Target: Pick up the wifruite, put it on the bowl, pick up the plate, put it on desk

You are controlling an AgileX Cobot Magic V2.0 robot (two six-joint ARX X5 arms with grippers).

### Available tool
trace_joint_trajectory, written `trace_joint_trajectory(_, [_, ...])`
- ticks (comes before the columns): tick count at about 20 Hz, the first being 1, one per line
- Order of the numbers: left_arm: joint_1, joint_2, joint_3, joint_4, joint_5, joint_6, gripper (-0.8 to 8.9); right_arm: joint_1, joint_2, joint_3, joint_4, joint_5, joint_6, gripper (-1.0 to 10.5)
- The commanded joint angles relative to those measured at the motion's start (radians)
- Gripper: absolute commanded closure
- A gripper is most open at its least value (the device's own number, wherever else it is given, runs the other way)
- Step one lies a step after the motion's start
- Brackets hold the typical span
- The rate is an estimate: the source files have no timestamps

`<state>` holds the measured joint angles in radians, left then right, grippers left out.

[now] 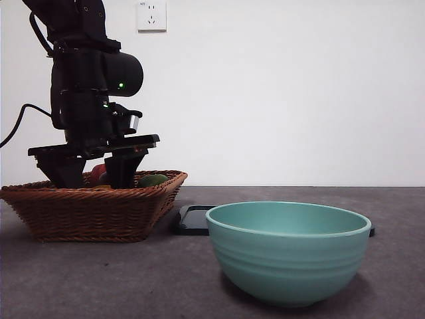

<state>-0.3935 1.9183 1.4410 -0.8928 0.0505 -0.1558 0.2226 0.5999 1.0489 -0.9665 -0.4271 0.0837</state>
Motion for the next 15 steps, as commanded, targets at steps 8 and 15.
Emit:
trace_joint_trajectory(8, [-0.006, 0.017, 0.206, -0.203, -0.002, 0.005, 5.73, 0.005, 0.006, 0.015, 0.008, -0.003, 0.009, 3.7])
trace_joint_trajectory(15, [-0.057, -0.155, 0.275, -0.376, -0.002, -0.019, 5.73, 0.005, 0.006, 0.015, 0.008, -0.002, 0.009, 3.7])
